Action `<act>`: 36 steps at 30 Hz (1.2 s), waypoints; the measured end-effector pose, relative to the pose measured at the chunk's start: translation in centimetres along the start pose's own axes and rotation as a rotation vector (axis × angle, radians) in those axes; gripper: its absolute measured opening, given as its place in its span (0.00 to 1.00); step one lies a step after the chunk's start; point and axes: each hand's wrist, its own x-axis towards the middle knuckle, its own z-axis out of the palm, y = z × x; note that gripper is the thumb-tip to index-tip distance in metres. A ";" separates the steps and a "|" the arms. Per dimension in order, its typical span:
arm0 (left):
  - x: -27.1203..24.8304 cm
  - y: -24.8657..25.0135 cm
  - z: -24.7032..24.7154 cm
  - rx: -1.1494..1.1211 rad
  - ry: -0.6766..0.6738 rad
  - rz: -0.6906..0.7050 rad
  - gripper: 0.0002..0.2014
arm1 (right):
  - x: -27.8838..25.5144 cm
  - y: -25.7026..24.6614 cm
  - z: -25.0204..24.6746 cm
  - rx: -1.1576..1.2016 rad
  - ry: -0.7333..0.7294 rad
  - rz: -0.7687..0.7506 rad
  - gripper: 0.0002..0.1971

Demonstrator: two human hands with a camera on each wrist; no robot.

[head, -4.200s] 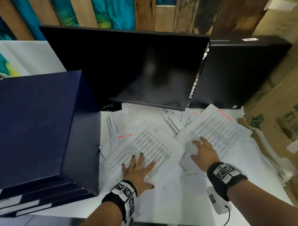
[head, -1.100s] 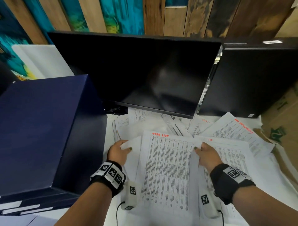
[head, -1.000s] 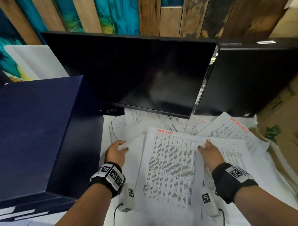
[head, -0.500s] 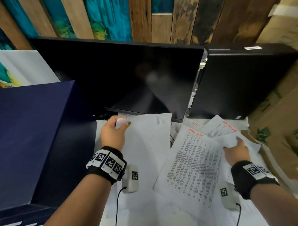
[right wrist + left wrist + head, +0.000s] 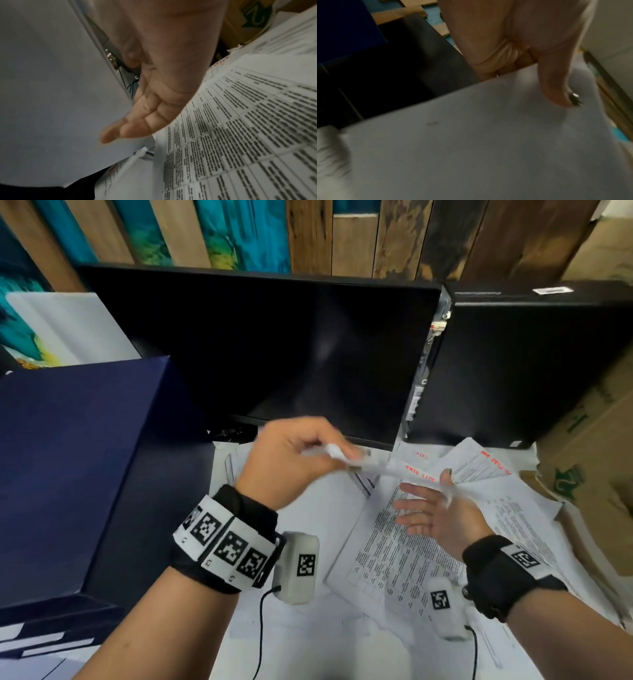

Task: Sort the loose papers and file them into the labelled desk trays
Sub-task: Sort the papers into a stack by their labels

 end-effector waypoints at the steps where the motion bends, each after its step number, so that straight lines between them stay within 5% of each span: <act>1: -0.6 -0.7 0.2 0.053 -0.106 -0.079 0.15 | -0.2 0.0 -0.1 0.027 0.009 0.017 0.31; 4: -2.6 -4.4 0.5 0.216 -0.349 -0.334 0.10 | -1.1 0.4 -0.1 -0.059 0.015 0.012 0.09; 6: -4.1 -7.6 0.5 0.394 -0.491 -0.426 0.08 | -0.3 1.9 -0.7 -0.267 -0.055 0.062 0.19; 9: -6.6 -11.7 0.1 0.554 -0.625 -0.559 0.18 | 0.6 3.9 -1.0 -0.643 -0.015 0.040 0.16; 12: -8.7 -14.4 -0.8 0.621 -0.475 -0.709 0.34 | 1.1 5.1 -1.0 -0.852 0.096 -0.006 0.16; 16: -9.8 -16.9 -1.4 0.766 -0.430 -0.853 0.28 | 1.4 5.4 -0.9 -1.005 0.169 0.032 0.12; 19: -10.4 -17.8 -1.3 0.827 -0.368 -0.934 0.33 | 1.9 5.1 -1.5 -1.096 0.290 0.052 0.11; 25: -9.5 -18.4 -1.1 0.659 0.240 -0.993 0.40 | 1.1 4.0 -3.2 -1.011 0.530 0.113 0.21; 28: -8.5 -18.5 -1.3 0.452 0.401 -1.031 0.40 | 0.4 3.6 -3.7 -0.963 0.610 0.132 0.34; 30: -7.8 -18.3 -1.3 0.344 0.498 -1.081 0.38 | -0.1 3.4 -3.5 -1.180 0.631 0.127 0.41; 32: -7.3 -17.8 -1.2 0.244 0.594 -1.132 0.36 | -0.4 3.7 -2.9 -1.389 0.576 0.005 0.40; 36: -6.8 -17.2 -0.4 0.132 0.689 -1.064 0.29 | -0.4 5.8 -1.0 -1.416 0.125 -0.121 0.35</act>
